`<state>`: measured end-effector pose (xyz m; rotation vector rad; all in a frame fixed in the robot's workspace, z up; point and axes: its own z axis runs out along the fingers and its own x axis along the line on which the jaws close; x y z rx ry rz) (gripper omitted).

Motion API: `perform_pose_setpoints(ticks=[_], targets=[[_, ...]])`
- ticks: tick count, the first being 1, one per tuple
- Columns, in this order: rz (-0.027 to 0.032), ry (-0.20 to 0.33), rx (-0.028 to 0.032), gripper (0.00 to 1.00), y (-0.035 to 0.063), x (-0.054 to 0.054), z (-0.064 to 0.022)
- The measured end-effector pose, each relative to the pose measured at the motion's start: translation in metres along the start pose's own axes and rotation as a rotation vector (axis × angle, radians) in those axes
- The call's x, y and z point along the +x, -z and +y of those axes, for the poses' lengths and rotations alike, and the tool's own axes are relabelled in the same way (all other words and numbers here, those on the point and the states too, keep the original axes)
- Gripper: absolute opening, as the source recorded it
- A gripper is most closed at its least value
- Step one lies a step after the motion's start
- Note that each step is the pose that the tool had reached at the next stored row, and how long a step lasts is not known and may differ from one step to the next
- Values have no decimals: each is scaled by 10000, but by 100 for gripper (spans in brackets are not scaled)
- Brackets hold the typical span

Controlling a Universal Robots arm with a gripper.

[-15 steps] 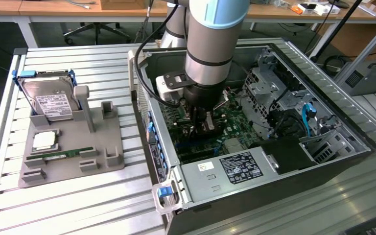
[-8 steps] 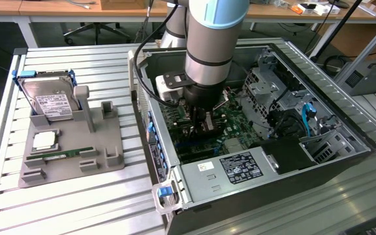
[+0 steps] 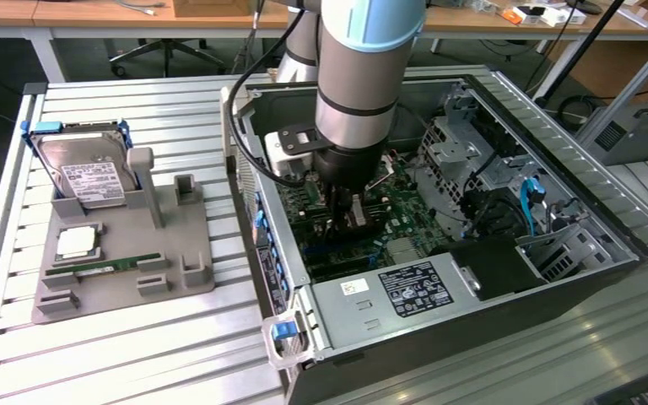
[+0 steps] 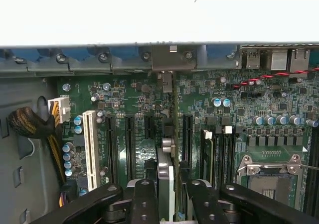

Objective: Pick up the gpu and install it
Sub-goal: 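Insert the gpu into the slot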

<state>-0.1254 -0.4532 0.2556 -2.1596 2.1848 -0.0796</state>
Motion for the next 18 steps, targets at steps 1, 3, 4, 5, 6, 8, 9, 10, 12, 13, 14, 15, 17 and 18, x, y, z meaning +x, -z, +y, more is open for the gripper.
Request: perform_pose_setpoints(ticks=[1,3,4,5,6,8,9,10,12,13,14,15,17,18], targets=[[-3,0,2,27,-4,0,0],[-2,0,1,27,-13,0,1],[1,0,-1,27,-16,0,1],[1,0,-2,27,-18,0,2],[-2,0,0,27,-20,0,1],[-3,0,1,27,-20,0,1],[-3,0,1,27,-20,0,1],[-10,-1,3,28,-22,-1,2],[-6,-1,3,28,-22,-1,1],[-5,-1,3,34,-21,0,1],[-5,-1,2,34,-21,0,2],[-3,0,1,34,-20,0,2],[-3,0,1,34,3,-1,-1],[-2,1,1,34,37,-4,-4]])
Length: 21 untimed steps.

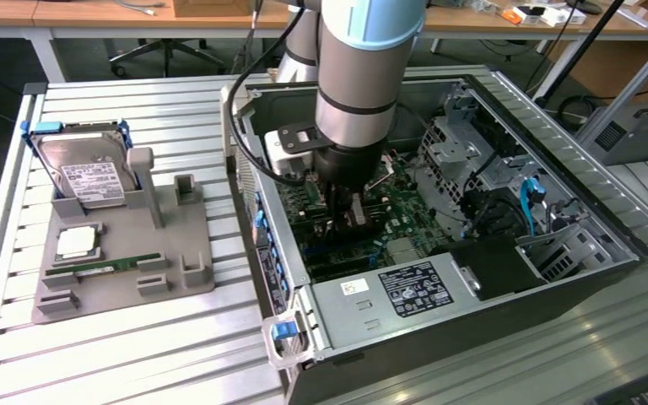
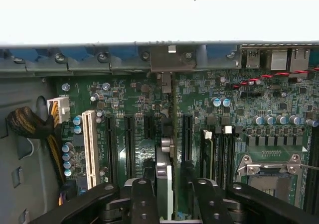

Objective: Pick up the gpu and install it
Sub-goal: 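Insert the gpu into the slot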

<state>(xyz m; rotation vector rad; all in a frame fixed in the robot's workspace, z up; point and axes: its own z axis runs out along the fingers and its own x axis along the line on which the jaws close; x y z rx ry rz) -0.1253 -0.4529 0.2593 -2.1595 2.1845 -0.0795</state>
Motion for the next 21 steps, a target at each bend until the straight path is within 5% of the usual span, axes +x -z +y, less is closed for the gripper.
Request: perform_pose_setpoints(ticks=[9,13,15,21], targets=[[5,1,3,33,245,-32,-20],[3,0,4,13,259,-35,-23],[8,-3,-161,11,248,-35,-170],[11,-5,-484,11,223,-33,-454]])
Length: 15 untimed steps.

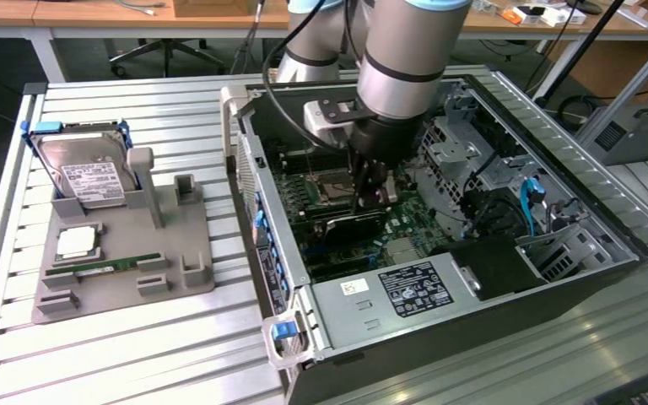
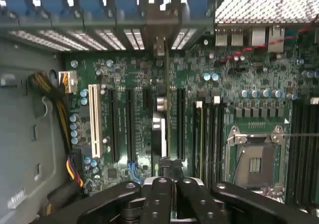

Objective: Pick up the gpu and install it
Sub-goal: 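Insert the gpu into the slot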

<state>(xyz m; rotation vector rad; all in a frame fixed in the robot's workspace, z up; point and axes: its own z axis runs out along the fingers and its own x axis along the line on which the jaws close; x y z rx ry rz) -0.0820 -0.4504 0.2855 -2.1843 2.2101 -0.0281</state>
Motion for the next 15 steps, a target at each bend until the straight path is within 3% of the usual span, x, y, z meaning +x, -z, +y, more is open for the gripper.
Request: perform_pose_setpoints(ticks=[3,4,10,11,14,15], targets=[[2,-2,-153,11,-5,-1,-131],[3,-3,-239,11,-8,-2,-212],[4,-5,-269,11,-9,-2,-233],[3,-3,-332,11,-11,-3,-235],[10,-9,-630,11,-16,-2,-236],[10,-9,-632,11,-16,-2,-236]])
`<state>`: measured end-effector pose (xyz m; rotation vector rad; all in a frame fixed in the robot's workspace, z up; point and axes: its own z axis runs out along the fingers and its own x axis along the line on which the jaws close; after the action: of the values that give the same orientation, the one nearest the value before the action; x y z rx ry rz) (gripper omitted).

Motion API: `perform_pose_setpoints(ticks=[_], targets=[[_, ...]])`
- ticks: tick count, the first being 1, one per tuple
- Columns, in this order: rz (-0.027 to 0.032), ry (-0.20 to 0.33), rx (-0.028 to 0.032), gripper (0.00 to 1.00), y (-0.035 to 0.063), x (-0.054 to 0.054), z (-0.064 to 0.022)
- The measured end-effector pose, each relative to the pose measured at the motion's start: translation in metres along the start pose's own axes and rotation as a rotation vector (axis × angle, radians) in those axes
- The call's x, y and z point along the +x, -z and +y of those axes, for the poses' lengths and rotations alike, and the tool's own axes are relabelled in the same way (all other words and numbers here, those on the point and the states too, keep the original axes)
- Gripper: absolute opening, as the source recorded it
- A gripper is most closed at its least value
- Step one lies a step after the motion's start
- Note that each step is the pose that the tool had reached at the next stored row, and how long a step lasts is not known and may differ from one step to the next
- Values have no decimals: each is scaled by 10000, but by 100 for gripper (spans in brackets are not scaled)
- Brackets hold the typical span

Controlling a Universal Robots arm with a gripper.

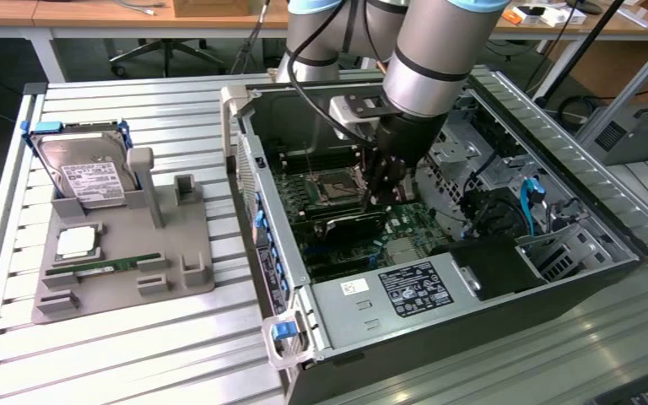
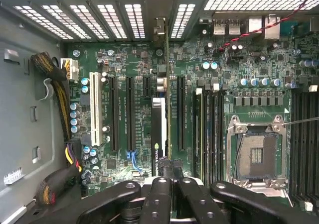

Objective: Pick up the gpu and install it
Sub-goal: 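Insert the gpu into the slot, then press down on the gpu until it lock into place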

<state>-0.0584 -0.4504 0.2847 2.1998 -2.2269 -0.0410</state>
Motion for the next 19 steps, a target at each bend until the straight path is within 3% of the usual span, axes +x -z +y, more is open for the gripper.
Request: perform_pose_setpoints(ticks=[4,6,8,12,19], targets=[[0,1,0,11,-2,0,4],[-1,1,2,11,-12,1,81],[0,1,11,11,-31,3,266],[-2,0,28,11,-50,6,502],[1,2,31,11,-75,5,601]])
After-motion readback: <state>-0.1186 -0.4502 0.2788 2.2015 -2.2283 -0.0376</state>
